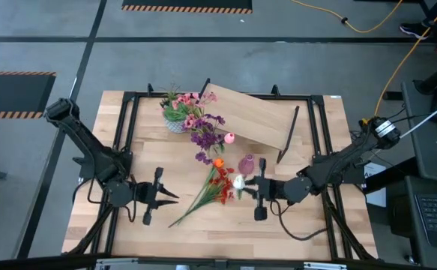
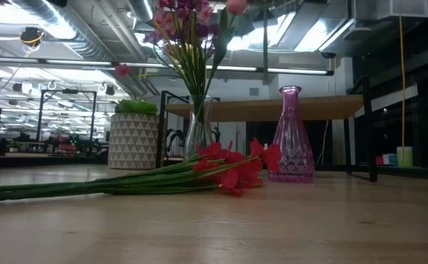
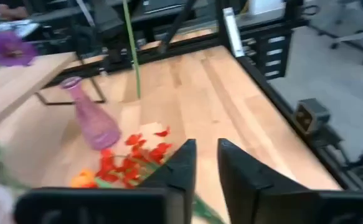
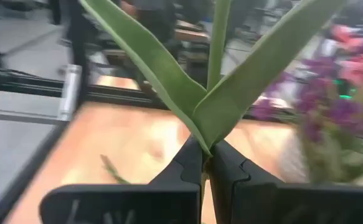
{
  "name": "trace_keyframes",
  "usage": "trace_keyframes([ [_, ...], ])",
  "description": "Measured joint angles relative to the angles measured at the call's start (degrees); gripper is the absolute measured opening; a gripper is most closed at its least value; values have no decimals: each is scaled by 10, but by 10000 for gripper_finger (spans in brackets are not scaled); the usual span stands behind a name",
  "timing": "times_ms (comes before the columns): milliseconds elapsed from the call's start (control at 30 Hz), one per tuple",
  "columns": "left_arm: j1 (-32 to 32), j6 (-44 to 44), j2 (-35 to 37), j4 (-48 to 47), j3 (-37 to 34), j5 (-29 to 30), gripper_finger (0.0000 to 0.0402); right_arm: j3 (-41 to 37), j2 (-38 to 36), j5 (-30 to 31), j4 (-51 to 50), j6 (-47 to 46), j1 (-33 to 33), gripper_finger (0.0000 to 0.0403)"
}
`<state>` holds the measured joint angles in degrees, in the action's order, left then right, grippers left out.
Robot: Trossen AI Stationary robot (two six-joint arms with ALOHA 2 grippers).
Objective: Pick and place flowers into a vace then onto a shelf
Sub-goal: Put the white tulip into the purple vase
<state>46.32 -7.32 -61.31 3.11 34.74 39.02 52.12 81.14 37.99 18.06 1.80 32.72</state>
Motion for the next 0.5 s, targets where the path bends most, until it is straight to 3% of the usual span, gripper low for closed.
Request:
trace_keyframes([
  [133,0,-5,1,-20,0,19,7,0,-23,39,-37,10,6,6],
  [333,-21,-37,1,-36,0,0,1,-57,-69,52,-11,-2,-4,6],
  [500,-37,-45,1,-34,0,0,3,-123,-138,53,80,33,-4,6],
])
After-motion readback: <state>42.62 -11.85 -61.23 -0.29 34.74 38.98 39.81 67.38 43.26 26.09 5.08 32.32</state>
